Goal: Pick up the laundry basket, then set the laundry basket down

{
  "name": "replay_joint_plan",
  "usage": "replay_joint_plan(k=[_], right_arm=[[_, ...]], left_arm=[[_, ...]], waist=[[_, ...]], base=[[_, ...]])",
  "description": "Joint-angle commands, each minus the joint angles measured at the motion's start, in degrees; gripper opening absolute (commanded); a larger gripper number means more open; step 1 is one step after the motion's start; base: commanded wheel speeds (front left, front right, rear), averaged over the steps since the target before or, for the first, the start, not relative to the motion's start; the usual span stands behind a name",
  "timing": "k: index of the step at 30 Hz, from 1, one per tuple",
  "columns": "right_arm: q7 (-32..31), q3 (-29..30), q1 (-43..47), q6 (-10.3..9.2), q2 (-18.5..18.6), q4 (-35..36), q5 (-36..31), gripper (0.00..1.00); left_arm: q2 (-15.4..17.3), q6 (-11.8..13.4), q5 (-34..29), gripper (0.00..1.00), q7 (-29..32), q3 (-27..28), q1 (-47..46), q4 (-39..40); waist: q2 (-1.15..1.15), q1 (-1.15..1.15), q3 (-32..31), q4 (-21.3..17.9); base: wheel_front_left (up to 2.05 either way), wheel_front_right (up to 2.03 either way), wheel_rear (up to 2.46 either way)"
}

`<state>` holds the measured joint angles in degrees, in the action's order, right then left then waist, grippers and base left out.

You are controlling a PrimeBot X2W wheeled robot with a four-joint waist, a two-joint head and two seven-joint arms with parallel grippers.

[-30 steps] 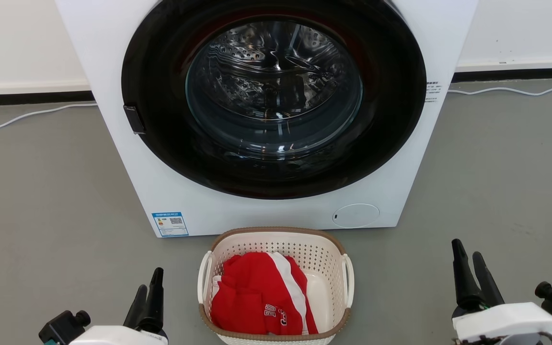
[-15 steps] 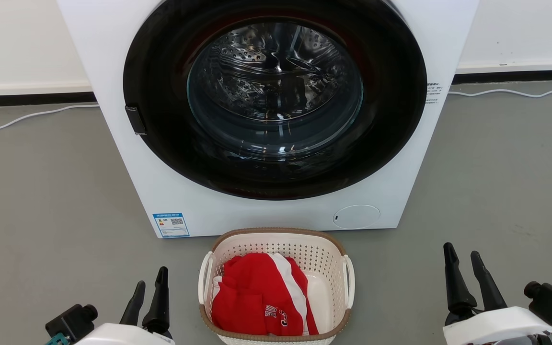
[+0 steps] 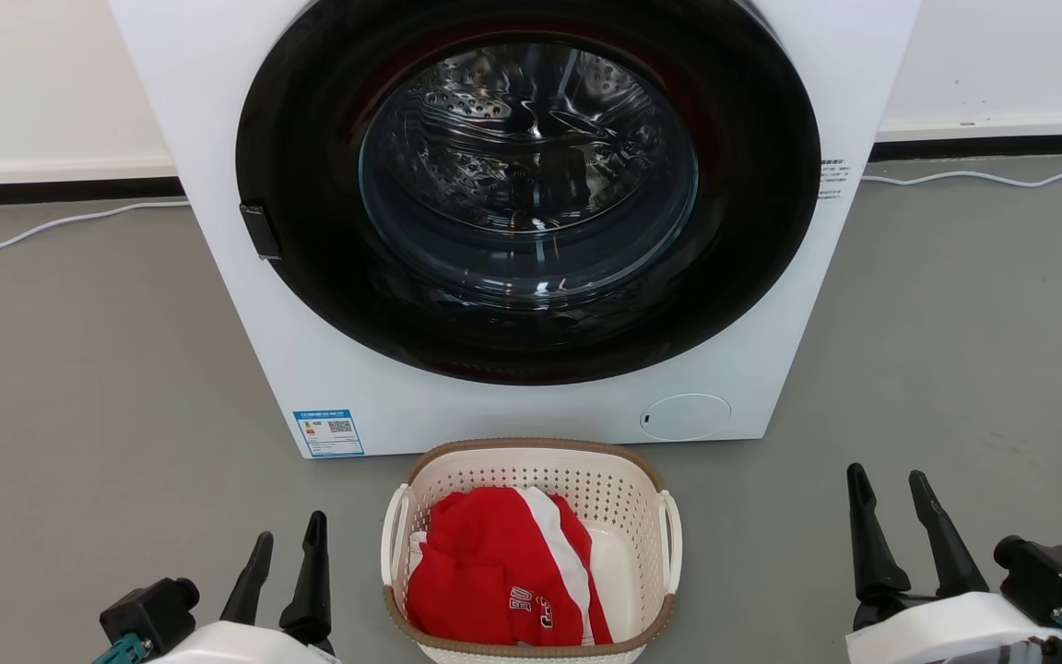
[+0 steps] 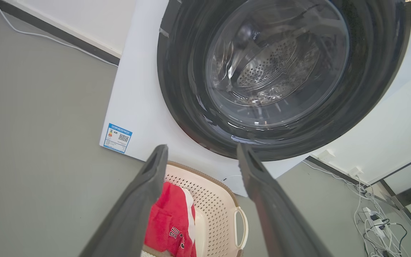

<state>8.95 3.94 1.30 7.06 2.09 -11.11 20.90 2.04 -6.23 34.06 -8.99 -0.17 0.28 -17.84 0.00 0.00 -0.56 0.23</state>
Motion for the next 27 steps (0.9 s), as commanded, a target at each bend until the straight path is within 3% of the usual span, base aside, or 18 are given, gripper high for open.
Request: replay_joint_plan(k=[1, 27], right_arm=[[1.12, -0.83, -1.23, 0.33, 0.82, 2.27, -2.47, 1.00], [5.46, 0.05, -1.47, 0.42, 0.92, 0.78, -20.60, 1.00]], left_arm=[[0.59, 0.18, -2.17, 1.00, -1.03, 1.42, -2.51, 1.56], [0.81, -0.46, -19.60, 1.00, -5.41, 2.13, -3.18, 0.69]], waist=[[0.00, 0.00, 0.01, -0.01], [0.00, 0.00, 0.11, 0.10]], base=[[0.00, 0.00, 0.00], [0.00, 0.00, 0.00]])
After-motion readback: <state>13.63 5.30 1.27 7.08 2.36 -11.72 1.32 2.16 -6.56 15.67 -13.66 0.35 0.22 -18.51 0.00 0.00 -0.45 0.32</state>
